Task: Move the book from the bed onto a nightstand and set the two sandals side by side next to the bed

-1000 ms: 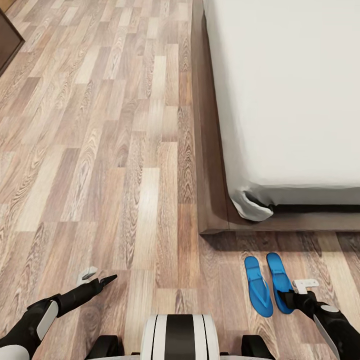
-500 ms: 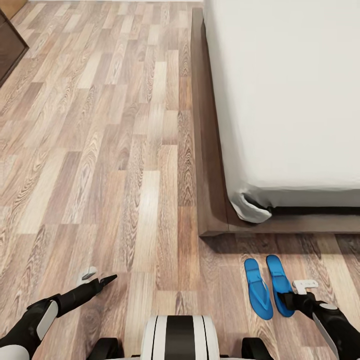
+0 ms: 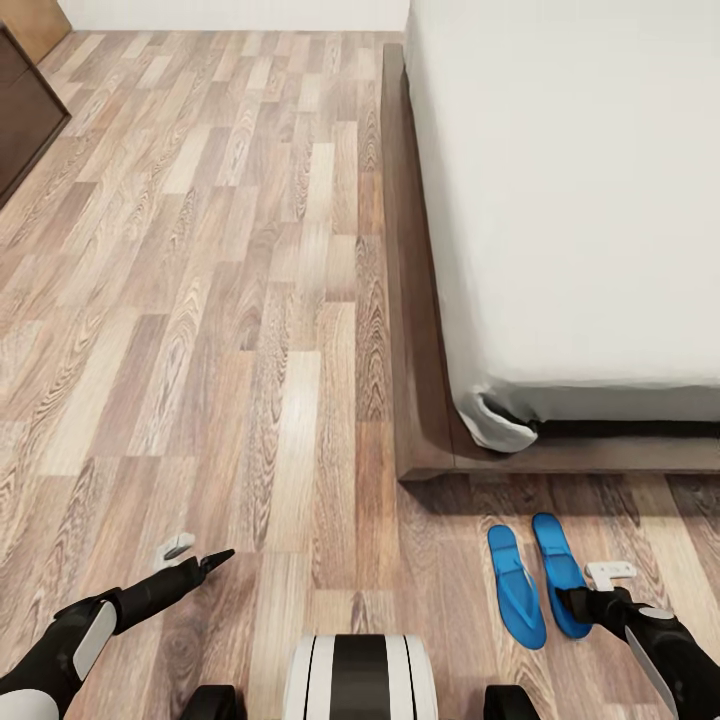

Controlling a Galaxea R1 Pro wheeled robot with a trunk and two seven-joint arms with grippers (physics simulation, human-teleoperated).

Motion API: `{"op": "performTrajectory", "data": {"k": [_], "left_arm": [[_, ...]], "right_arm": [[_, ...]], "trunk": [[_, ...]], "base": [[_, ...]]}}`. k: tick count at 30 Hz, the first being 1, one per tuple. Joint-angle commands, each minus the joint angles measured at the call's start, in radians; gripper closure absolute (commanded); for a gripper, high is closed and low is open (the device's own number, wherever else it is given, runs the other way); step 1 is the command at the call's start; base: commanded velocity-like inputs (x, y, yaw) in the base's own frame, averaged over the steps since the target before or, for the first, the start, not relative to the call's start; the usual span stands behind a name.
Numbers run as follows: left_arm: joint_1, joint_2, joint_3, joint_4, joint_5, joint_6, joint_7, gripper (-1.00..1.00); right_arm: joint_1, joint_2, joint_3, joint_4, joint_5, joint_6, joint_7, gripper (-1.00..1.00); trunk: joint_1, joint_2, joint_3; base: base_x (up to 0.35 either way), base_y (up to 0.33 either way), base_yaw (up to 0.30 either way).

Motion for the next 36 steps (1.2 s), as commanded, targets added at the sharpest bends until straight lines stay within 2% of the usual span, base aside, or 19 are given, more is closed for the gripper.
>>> {"op": "performTrajectory", "data": {"k": [1,8,11,14,22,36], "left_arm": [[0.000,0.000,0.001,0.000,0.006,0.008,-0.002,-1.00],[0.000,0.000,0.002,0.000,0.006,0.008,-0.002,-1.00],[0.000,0.000,0.002,0.000,0.006,0.008,-0.002,-1.00],[0.000,0.000,0.002,0.000,0.006,0.008,-0.002,-1.00],[0.000,0.000,0.002,0.000,0.006,0.008,-0.002,-1.00],[0.000,-0.001,0.002,0.000,0.006,0.008,-0.002,-1.00]], "right_arm": [[0.000,0.000,-0.004,-0.002,0.001,0.006,0.007,1.00],[0.000,0.000,-0.001,0.000,0.001,-0.007,0.005,1.00],[0.000,0.000,0.000,0.002,0.000,-0.097,0.006,1.00],[0.000,0.000,0.000,0.002,0.000,-0.150,0.006,1.00],[0.000,0.000,-0.001,0.002,-0.001,-0.158,0.006,1.00],[0.000,0.000,-0.001,0.001,-0.001,-0.149,0.004,1.00]], "trunk": [[0.000,0.000,-0.001],[0.000,0.000,-0.001],[0.000,0.000,-0.001],[0.000,0.000,-0.001],[0.000,0.000,-0.001],[0.006,-0.003,-0.055]], "base": [[0.000,0.000,0.000],[0.000,0.000,0.000],[0.000,0.000,0.000],[0.000,0.000,0.000],[0.000,0.000,0.000],[0.000,0.000,0.000]]}}
